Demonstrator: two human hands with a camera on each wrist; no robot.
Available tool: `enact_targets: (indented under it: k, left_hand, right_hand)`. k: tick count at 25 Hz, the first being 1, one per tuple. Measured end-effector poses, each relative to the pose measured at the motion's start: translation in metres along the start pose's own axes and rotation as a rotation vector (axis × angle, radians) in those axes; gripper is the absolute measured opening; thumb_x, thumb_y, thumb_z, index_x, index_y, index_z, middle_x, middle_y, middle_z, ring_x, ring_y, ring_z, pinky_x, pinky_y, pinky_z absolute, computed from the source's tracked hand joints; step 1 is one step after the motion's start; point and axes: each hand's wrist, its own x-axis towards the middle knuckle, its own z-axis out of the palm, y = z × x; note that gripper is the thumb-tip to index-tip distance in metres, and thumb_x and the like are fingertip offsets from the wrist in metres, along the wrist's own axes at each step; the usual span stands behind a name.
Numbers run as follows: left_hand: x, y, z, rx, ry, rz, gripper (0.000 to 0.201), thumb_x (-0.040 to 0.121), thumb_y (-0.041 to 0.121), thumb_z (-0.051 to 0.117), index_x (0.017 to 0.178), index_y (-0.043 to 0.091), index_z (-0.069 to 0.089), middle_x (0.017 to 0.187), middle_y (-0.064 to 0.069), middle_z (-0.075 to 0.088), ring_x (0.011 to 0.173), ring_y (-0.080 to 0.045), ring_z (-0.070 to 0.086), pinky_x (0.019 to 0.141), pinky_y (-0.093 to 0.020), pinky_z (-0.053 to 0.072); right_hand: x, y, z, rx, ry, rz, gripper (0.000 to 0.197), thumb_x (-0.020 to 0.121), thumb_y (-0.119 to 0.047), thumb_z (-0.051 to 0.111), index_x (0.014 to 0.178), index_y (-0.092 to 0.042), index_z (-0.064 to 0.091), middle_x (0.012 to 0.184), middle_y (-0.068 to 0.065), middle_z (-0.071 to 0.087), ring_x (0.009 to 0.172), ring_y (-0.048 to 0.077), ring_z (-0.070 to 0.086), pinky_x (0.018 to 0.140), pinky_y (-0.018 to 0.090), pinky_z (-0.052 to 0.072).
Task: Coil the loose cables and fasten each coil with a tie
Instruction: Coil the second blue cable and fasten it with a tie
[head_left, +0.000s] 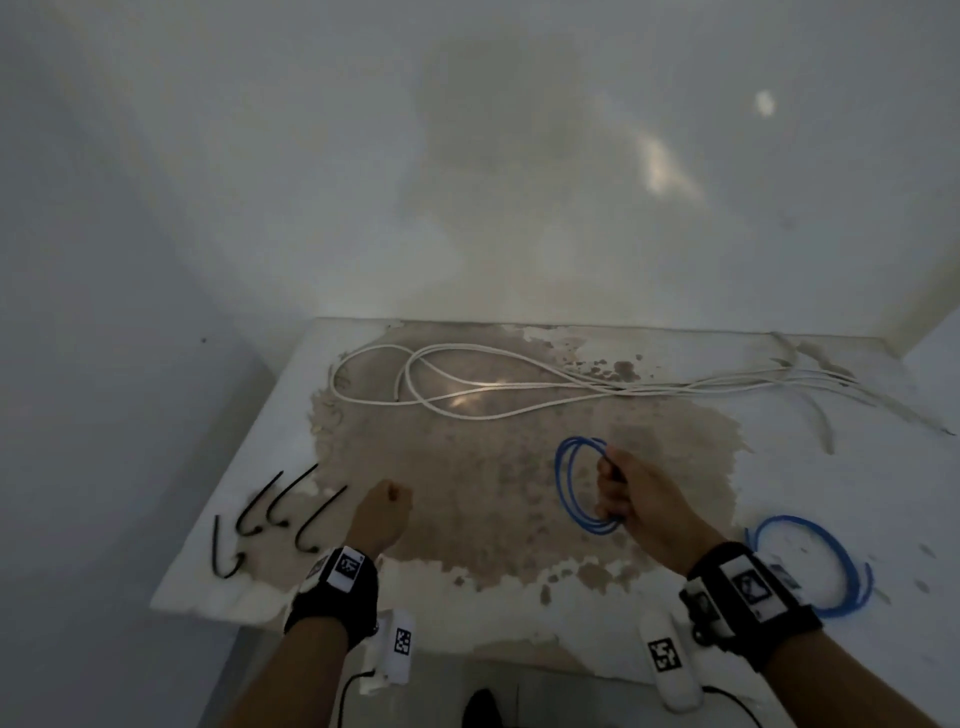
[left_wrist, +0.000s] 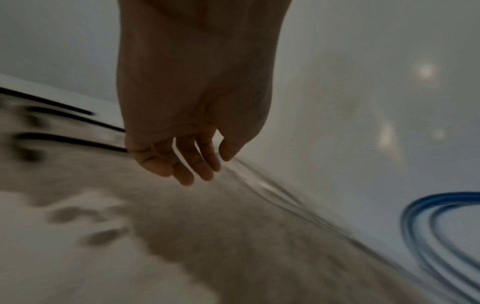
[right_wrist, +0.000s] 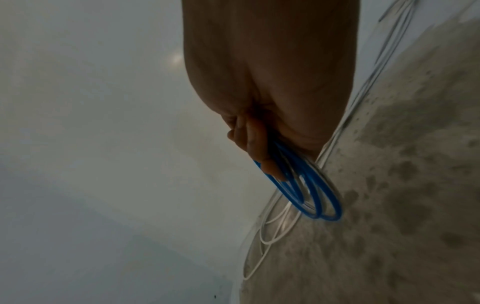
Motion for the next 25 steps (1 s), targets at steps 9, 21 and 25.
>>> enact_targets:
  k: [9, 21, 25]
  left_hand:
    - [0.001, -0.132, -0.045, 0.551, 0.199, -0.076, 0.036, 0.095, 0.025, 0.049, 0.131, 0.022, 0.052, 0.139, -0.01, 0.043, 0.12, -0.036, 0.045, 0.097, -0.046, 0.039]
    - [-0.031, 0.049, 0.012, -0.519, -0.557, 0.072, 0.037, 0.098, 0.04, 0.052, 0.128, 0.017, 0.051, 0.107, -0.001, 0.069, 0.097, -0.02, 0.069, 0.088, -0.035, 0.051]
    - [-0.048, 0.109, 0.044, -0.977, -0.566, -0.056, 0.019, 0.103, 0.024, 0.041, 0.099, 0.01, 0.054, 0.054, 0.005, 0.043, 0.046, -0.012, 0.051, 0.062, -0.031, 0.05]
  right_hand:
    - [0.017, 0.033, 0.039, -0.111, 0.054, 0.126, 0.037, 0.107, -0.029, 0.034, 0.075, -0.012, 0.041, 0.06, 0.0, 0.022, 0.05, 0.015, 0.019, 0.061, 0.037, 0.023]
    - [0.017, 0.0, 0.068, 0.243, -0.145, 0.179, 0.039, 0.102, -0.031, 0.037, 0.066, -0.015, 0.042, 0.05, -0.006, 0.017, 0.039, 0.01, 0.018, 0.05, 0.03, 0.028]
    - [0.019, -0.009, 0.058, 0.256, 0.042, 0.118, 0.037, 0.104, -0.04, 0.038, 0.088, -0.01, 0.053, 0.051, -0.004, 0.023, 0.039, 0.01, 0.022, 0.048, 0.029, 0.031]
